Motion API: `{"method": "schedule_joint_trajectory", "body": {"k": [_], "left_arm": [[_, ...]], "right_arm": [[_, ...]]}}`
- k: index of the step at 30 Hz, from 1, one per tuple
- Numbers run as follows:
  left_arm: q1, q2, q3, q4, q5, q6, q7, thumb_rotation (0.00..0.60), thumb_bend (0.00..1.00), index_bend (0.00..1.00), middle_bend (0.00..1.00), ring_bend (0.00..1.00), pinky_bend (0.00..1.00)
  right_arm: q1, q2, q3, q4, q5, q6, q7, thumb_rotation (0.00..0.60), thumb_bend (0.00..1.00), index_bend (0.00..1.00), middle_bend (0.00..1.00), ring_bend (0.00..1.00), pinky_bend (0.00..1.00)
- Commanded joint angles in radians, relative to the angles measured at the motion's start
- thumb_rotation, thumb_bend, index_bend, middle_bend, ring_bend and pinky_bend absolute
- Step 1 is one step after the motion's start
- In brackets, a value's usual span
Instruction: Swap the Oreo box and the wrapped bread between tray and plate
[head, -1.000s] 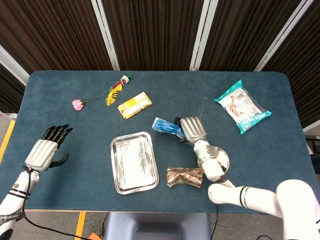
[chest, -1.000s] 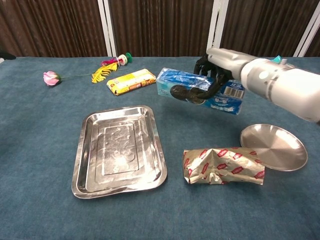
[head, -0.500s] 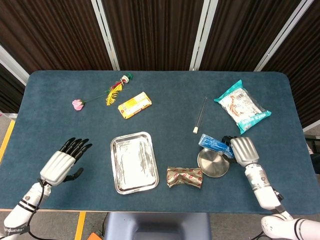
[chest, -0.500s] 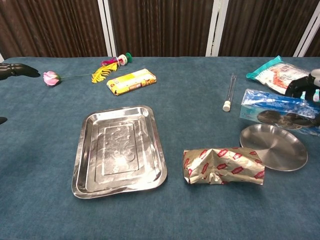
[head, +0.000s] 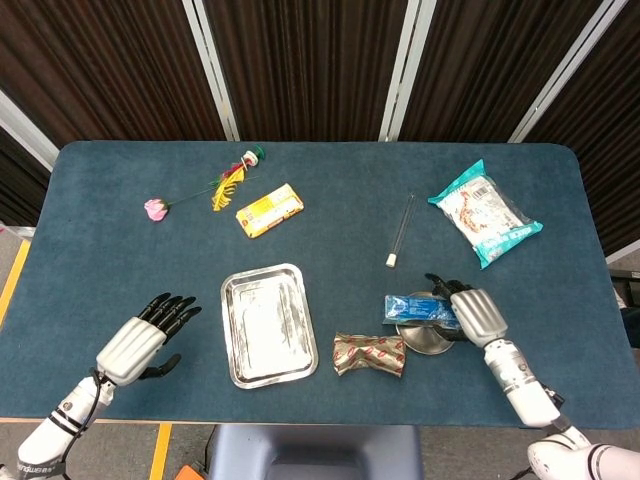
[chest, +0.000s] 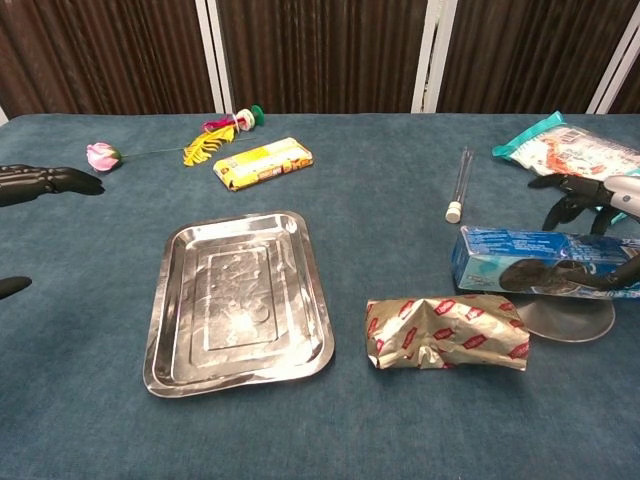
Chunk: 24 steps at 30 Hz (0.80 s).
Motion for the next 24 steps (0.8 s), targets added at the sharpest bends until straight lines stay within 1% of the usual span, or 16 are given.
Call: {"method": "schedule_joint_trajectory", "body": {"k": [1, 2, 3, 6, 9, 11, 13, 14, 15, 16, 19, 24], "left_arm": [[-0.006, -0.007, 0.009, 0.001, 0.03, 0.011, -0.017, 0.6, 0.39, 0.0, 0.0, 0.0, 0.0], [-0.006, -0.013, 0.013, 0.003, 0.046, 0.024, -0.033, 0.6, 0.39, 0.0, 0.0, 0.0, 0.0], [-0.006, -0.017, 0.016, 0.004, 0.059, 0.032, -0.045, 0.6, 0.39, 0.0, 0.0, 0.0, 0.0], [-0.011, -0.032, 0.028, 0.004, 0.097, 0.054, -0.084, 0.6, 0.39, 0.0, 0.0, 0.0, 0.0], [-0.03, -0.052, 0.029, -0.008, 0.122, 0.046, -0.102, 0.6, 0.39, 0.0, 0.0, 0.0, 0.0], [-0.056, -0.07, 0.025, -0.029, 0.125, 0.009, -0.103, 0.6, 0.39, 0.0, 0.0, 0.0, 0.0], [-0.082, -0.092, 0.017, -0.052, 0.111, -0.041, -0.101, 0.6, 0.39, 0.0, 0.0, 0.0, 0.0], [-0.103, -0.11, 0.011, -0.068, 0.1, -0.08, -0.1, 0.6, 0.39, 0.0, 0.0, 0.0, 0.0], [-0.118, -0.125, 0.006, -0.08, 0.091, -0.11, -0.098, 0.6, 0.38, 0.0, 0.0, 0.0, 0.0], [-0.141, -0.149, -0.002, -0.09, 0.079, -0.151, -0.092, 0.6, 0.38, 0.0, 0.0, 0.0, 0.0], [-0.198, -0.218, -0.033, -0.085, 0.057, -0.229, -0.097, 0.6, 0.38, 0.0, 0.0, 0.0, 0.0], [-0.275, -0.374, -0.103, -0.017, -0.016, -0.315, -0.125, 0.6, 0.37, 0.0, 0.0, 0.0, 0.0]], "right_arm": [[-0.016, 0.07, -0.013, -0.079, -0.021, -0.022, 0.044, 0.6, 0.17, 0.0, 0.06, 0.02, 0.2], [-0.021, 0.099, -0.019, -0.112, -0.03, -0.028, 0.065, 0.6, 0.14, 0.0, 0.02, 0.0, 0.16], [-0.027, 0.119, -0.022, -0.133, -0.041, -0.021, 0.08, 0.6, 0.13, 0.0, 0.0, 0.0, 0.13], [-0.07, 0.184, -0.035, -0.188, -0.094, 0.057, 0.127, 0.6, 0.13, 0.0, 0.0, 0.0, 0.08], [-0.146, 0.258, -0.055, -0.227, -0.163, 0.201, 0.128, 0.6, 0.13, 0.0, 0.0, 0.0, 0.01], [-0.218, 0.3, -0.066, -0.232, -0.204, 0.331, 0.103, 0.6, 0.13, 0.0, 0.0, 0.0, 0.0], [-0.285, 0.324, -0.069, -0.223, -0.209, 0.431, 0.087, 0.6, 0.13, 0.0, 0.0, 0.0, 0.0], [-0.326, 0.333, -0.065, -0.214, -0.195, 0.483, 0.088, 0.6, 0.13, 0.0, 0.0, 0.0, 0.0], [-0.352, 0.336, -0.06, -0.207, -0.18, 0.512, 0.1, 0.6, 0.13, 0.0, 0.0, 0.0, 0.0], [-0.375, 0.351, -0.057, -0.216, -0.164, 0.528, 0.122, 0.6, 0.13, 0.0, 0.0, 0.0, 0.0], [-0.396, 0.369, -0.04, -0.192, -0.179, 0.566, 0.16, 0.6, 0.13, 0.0, 0.0, 0.0, 0.0], [-0.399, 0.388, -0.044, -0.184, -0.199, 0.517, 0.191, 0.6, 0.13, 0.0, 0.0, 0.0, 0.0]]}}
